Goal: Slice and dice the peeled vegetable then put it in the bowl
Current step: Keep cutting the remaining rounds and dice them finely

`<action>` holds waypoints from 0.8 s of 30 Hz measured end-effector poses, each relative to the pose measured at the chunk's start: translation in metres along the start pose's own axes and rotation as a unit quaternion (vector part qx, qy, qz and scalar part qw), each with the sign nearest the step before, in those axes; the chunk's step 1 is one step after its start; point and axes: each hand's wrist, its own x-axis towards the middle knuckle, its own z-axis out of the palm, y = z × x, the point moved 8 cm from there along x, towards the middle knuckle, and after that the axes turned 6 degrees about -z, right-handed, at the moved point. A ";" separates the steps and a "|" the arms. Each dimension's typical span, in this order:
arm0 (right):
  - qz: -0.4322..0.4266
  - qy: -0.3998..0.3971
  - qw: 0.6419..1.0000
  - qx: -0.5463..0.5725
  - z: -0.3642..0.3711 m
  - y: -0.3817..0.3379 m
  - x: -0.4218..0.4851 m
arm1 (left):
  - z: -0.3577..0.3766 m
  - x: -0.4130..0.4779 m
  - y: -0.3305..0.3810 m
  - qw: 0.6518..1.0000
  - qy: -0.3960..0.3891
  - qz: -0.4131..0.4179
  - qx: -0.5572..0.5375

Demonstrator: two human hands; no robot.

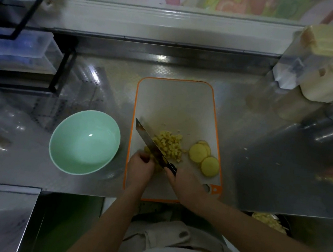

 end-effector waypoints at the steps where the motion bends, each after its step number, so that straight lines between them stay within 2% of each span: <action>1: -0.013 -0.008 1.000 -0.022 0.004 0.000 0.000 | 0.000 0.001 -0.001 1.000 0.002 0.001 0.000; 6: 0.033 0.009 0.997 0.069 0.001 0.002 -0.005 | 0.000 0.001 -0.002 1.000 0.006 0.006 0.001; 8: 0.041 0.040 0.996 0.063 -0.005 0.004 0.000 | -0.001 0.000 0.000 1.000 0.014 0.009 0.007; 9: 0.042 0.017 0.996 0.079 0.000 0.002 0.003 | -0.002 0.000 0.000 1.000 0.016 0.007 0.012; 10: 0.005 0.013 0.995 0.095 0.001 -0.005 0.000 | -0.002 0.001 0.000 1.000 0.016 0.005 0.014; 12: -0.060 0.079 0.990 0.104 -0.011 -0.012 0.002 | -0.001 0.002 0.000 1.000 0.016 0.004 0.018; 16: -0.066 0.036 0.986 0.150 -0.001 -0.003 0.007 | -0.001 0.001 0.001 1.000 0.018 0.005 0.022; 21: -0.074 0.051 0.980 0.179 -0.001 -0.004 -0.005 | 0.000 0.001 0.001 1.000 0.010 0.008 0.021; 24: -0.060 0.026 0.983 0.172 0.000 0.000 -0.014 | -0.001 0.000 0.003 1.000 0.009 0.011 0.019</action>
